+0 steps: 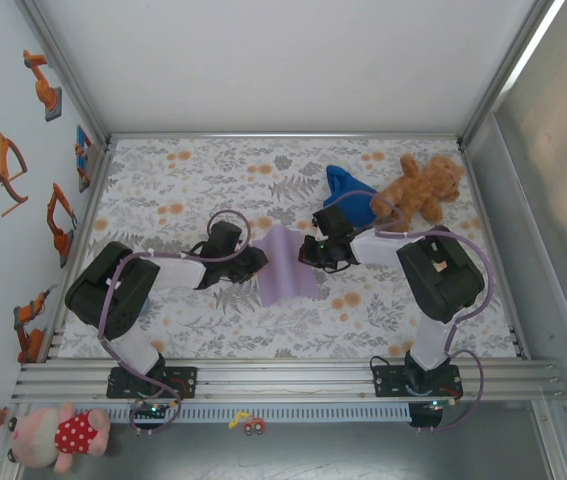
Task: Fold a paper plane with a square sheet of paper (pick it up from the middle)
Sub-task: Pick up the square sheet of paper from the center of the table.
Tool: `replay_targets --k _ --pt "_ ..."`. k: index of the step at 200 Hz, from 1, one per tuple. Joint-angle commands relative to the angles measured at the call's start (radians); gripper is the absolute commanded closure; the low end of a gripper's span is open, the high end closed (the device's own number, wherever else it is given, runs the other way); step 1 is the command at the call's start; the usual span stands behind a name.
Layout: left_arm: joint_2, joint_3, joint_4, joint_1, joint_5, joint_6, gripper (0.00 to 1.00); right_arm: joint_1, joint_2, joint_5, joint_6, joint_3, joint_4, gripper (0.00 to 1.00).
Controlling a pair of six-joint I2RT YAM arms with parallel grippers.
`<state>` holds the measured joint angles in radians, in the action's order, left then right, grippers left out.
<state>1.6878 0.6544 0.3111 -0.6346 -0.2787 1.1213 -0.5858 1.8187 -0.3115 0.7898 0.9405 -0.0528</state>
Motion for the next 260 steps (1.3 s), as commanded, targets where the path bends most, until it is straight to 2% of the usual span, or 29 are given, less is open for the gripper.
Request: replay_targets --k 1,51,99,121,157,174,211,260 --pt "-0.009 -0.034 0.0 -0.003 0.011 0.011 0.73 -0.002 0.037 0.005 0.012 0.012 -0.036 0.96" --pt "-0.051 -0.049 -0.001 -0.002 0.022 0.006 0.63 -0.002 0.037 0.017 0.006 0.024 -0.056 0.96" --pt "-0.069 -0.056 -0.006 -0.002 0.029 -0.003 0.48 -0.002 0.038 0.028 0.005 0.026 -0.069 0.96" --pt "-0.063 -0.063 0.02 -0.002 0.016 -0.003 0.38 -0.002 0.043 0.025 0.006 0.029 -0.071 0.96" --pt "-0.068 -0.076 0.051 -0.003 0.008 -0.013 0.17 -0.003 0.047 0.004 0.0 0.031 -0.065 0.96" --pt "-0.07 -0.078 0.049 -0.002 0.007 -0.019 0.11 -0.005 0.054 -0.017 0.002 0.035 -0.051 0.96" --pt "-0.075 -0.065 -0.002 -0.002 0.009 -0.037 0.08 -0.029 0.072 -0.066 0.049 0.038 0.018 0.96" --pt "-0.056 -0.018 -0.11 -0.003 0.022 -0.056 0.14 -0.084 0.117 -0.133 0.127 0.045 0.123 0.96"
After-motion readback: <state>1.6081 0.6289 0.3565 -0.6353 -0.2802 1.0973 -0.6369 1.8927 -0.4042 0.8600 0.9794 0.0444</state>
